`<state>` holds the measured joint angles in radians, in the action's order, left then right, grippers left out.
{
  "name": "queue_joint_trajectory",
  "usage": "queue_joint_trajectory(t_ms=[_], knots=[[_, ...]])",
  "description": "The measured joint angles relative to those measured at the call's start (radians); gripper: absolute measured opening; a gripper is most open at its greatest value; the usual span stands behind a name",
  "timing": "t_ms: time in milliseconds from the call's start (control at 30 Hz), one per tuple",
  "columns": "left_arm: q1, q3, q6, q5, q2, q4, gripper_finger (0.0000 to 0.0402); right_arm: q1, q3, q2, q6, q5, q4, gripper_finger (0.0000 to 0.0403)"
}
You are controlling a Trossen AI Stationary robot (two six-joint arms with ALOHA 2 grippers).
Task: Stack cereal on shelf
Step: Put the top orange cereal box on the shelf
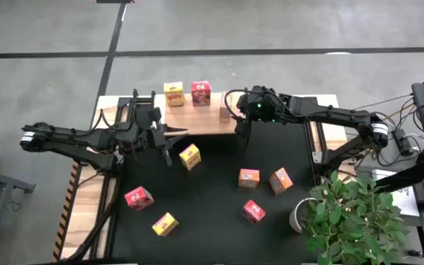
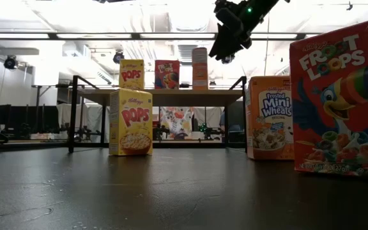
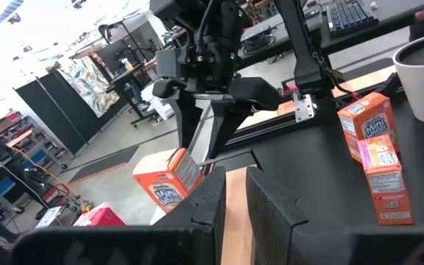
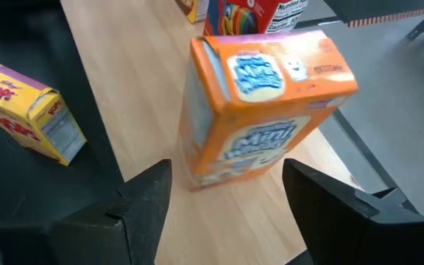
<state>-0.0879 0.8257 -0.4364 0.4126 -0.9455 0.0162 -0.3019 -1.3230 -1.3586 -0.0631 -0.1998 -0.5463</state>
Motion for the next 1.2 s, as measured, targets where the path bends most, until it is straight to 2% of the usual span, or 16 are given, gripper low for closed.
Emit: queue_joint_trajectory(t_ms=[167,300,567,800,967,1100,1200], knots=[[0.0,0.0,0.03,-0.001,0.0,0.0,0.0039,0.003,-0.044,0.005,0.018,-0.01,-0.025,0.0251],[0.0,-0.002,0.081,-0.004,0.0,0.0,0.0039,0.038,-0.073,0.011,0.023,0.022,-0.017,0.0237],[0.0,-0.013,0.086,-0.004,-0.001,0.013,0.0039,0.13,-0.07,-0.035,-0.047,0.013,0.139,0.0168],[0.0,-0.021,0.086,-0.004,-0.001,0.014,0.0039,0.156,-0.069,-0.135,-0.062,-0.232,0.18,0.0073],[0.0,-0.037,0.096,-0.004,-0.001,0.013,0.0039,0.159,-0.068,-0.16,-0.06,-0.329,0.108,0.0018],[0.0,-0.04,0.097,-0.004,-0.001,0.014,0.0039,0.159,-0.069,-0.156,-0.032,-0.392,0.024,0.001],[0.0,-0.043,0.097,-0.004,-0.001,0.014,0.0039,0.158,-0.069,-0.139,-0.026,-0.482,-0.018,0.0009]])
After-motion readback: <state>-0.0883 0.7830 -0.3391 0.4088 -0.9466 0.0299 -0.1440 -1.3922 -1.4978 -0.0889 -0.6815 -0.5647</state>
